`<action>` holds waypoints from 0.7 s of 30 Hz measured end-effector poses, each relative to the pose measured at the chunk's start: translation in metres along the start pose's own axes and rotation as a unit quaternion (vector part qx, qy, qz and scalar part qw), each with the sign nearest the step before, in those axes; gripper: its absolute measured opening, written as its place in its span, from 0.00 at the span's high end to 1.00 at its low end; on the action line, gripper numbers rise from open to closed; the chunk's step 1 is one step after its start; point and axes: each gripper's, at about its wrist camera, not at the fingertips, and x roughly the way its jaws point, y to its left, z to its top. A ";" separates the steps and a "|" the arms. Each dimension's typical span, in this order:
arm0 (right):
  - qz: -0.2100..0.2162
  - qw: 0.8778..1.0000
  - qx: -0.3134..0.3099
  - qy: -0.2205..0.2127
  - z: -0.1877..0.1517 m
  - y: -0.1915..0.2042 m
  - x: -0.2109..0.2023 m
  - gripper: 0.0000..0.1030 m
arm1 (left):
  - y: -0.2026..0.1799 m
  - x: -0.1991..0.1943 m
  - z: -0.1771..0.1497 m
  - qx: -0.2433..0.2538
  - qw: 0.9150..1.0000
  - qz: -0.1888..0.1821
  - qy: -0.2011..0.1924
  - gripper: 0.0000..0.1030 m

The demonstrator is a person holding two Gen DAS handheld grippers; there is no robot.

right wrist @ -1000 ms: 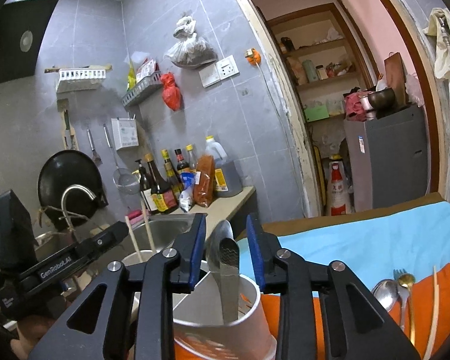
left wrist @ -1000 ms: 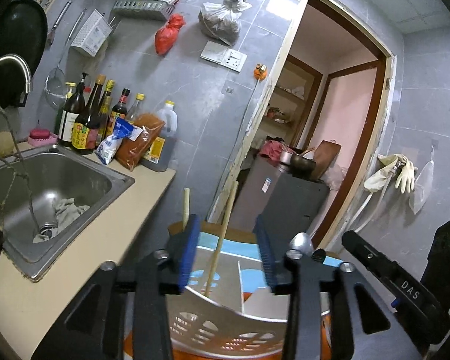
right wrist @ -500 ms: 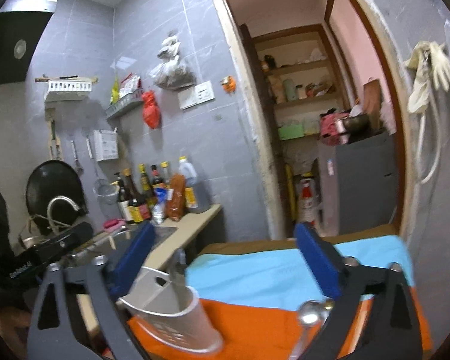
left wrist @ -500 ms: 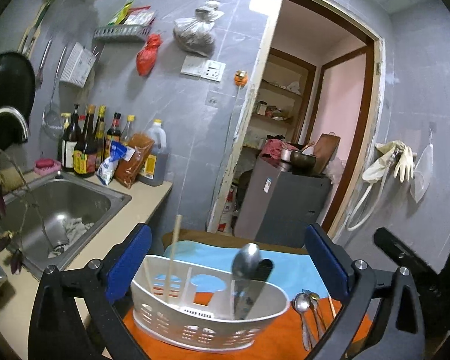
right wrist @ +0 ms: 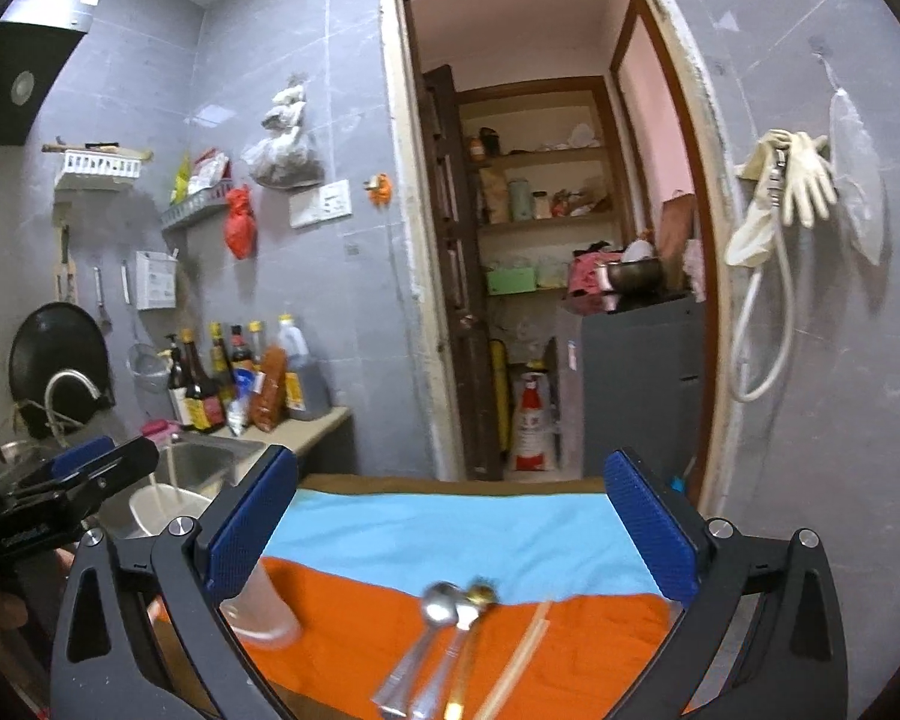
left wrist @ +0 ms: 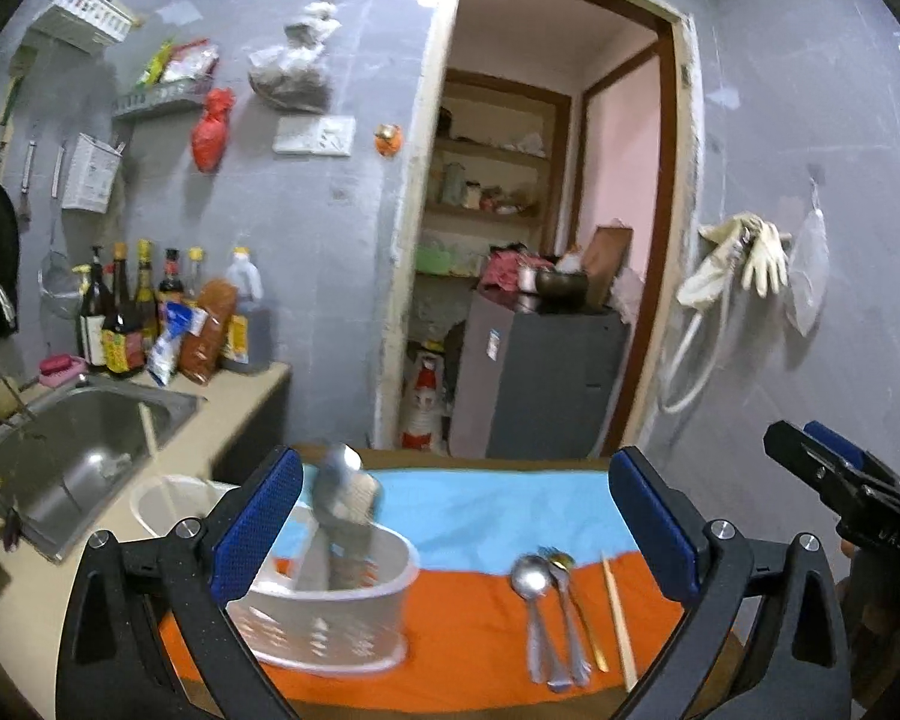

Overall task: Organize utensils
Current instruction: 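Withdraw both tools from the caddy back over the cloth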

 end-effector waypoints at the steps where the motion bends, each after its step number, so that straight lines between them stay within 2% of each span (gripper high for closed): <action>1: -0.006 1.000 0.000 0.004 -0.002 -0.007 -0.001 0.00 | -0.006 0.003 -0.004 0.001 1.000 -0.006 0.008 0.03; 10: -0.036 0.999 0.006 0.038 -0.025 -0.053 0.001 0.00 | -0.043 0.039 -0.047 0.007 0.996 -0.030 0.078 0.03; 21: -0.048 0.990 0.042 0.123 -0.065 -0.089 0.034 0.00 | -0.054 0.090 -0.086 0.002 0.987 -0.005 0.159 0.03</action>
